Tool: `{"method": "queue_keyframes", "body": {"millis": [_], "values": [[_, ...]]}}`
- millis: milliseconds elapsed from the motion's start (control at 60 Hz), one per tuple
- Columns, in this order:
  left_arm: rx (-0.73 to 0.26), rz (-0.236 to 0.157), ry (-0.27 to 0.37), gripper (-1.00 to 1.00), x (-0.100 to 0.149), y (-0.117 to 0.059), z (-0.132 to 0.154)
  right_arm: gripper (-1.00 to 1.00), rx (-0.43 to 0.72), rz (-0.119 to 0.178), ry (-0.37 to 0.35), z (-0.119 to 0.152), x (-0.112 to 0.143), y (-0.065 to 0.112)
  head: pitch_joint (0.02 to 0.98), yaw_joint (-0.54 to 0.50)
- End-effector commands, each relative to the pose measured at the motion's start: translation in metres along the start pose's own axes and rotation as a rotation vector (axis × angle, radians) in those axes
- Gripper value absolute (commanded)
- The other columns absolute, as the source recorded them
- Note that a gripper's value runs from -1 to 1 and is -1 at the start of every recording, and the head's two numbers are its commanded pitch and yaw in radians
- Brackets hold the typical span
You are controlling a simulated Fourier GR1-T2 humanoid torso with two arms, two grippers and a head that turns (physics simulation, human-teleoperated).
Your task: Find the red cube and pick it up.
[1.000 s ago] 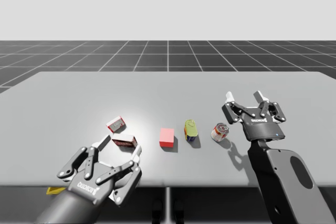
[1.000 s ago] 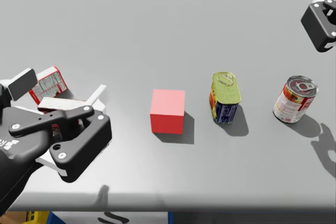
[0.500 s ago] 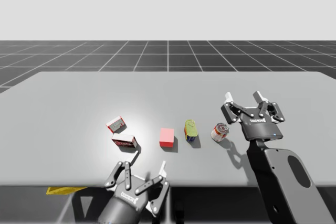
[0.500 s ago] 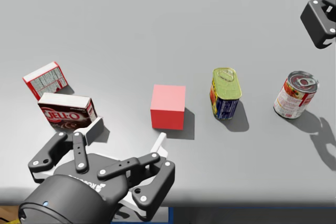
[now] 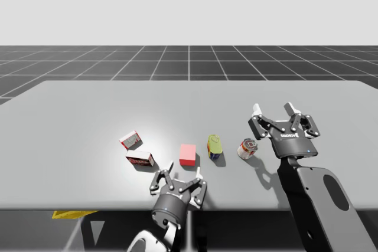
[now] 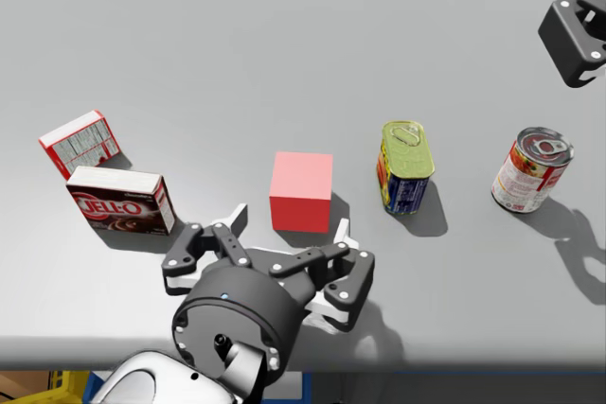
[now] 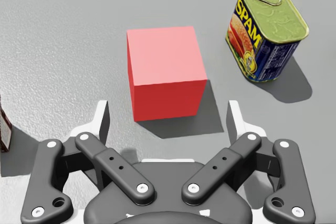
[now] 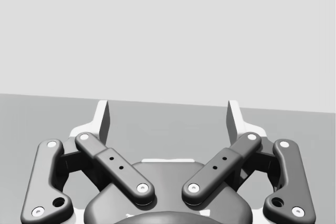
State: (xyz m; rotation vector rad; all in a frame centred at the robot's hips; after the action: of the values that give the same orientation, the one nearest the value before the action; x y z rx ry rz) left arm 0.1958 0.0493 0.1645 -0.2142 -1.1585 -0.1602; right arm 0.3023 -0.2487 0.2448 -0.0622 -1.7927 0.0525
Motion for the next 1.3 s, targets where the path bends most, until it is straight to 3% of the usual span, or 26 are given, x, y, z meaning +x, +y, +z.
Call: {"method": "queue_keyframes", "body": {"millis": [17,250,417,500,550,567,600,800,1117,1300], "values": [[0.06,-0.005,0.015,-1.0,-0.002,-0.005,-0.024,-1.0,0.003,-0.002,-0.001,0.0,0.001,0.0,0.872,0.01],[0.106,-0.006,0.032,-1.0,0.002,-0.005,-0.048,-1.0,0.004,-0.007,-0.004,0.0,0.003,-0.002,0.867,0.01],[0.108,0.011,0.062,-1.0,0.003,-0.007,-0.06,-1.0,0.003,-0.01,-0.006,0.001,0.004,-0.002,0.864,0.0],[0.084,0.044,0.11,-1.0,0.0,-0.007,-0.063,-1.0,0.003,-0.012,-0.005,0.001,0.004,-0.003,0.864,0.0],[0.096,0.035,0.092,-0.93,-0.001,-0.006,-0.063,-1.0,0.003,-0.012,-0.005,0.001,0.004,-0.003,0.865,0.0],[0.094,0.035,0.088,0.83,-0.002,-0.006,-0.063,-1.0,0.003,-0.012,-0.006,0.001,0.005,-0.003,0.864,0.0],[0.083,0.042,0.1,0.97,-0.002,-0.006,-0.061,-1.0,0.004,-0.012,-0.006,0.001,0.005,-0.003,0.863,0.0],[0.043,0.01,0.115,1.0,-0.007,-0.012,-0.052,-1.0,0.004,-0.008,-0.003,0.001,0.004,-0.002,0.826,0.01],[0.02,-0.022,0.129,1.0,-0.009,-0.015,-0.049,-1.0,0.002,-0.004,-0.002,0.001,0.003,-0.002,0.594,0.01],[0.018,-0.033,0.127,0.99,-0.006,-0.014,-0.049,-1.0,0.001,-0.006,-0.002,0.001,0.003,-0.003,0.506,0.01]]}}
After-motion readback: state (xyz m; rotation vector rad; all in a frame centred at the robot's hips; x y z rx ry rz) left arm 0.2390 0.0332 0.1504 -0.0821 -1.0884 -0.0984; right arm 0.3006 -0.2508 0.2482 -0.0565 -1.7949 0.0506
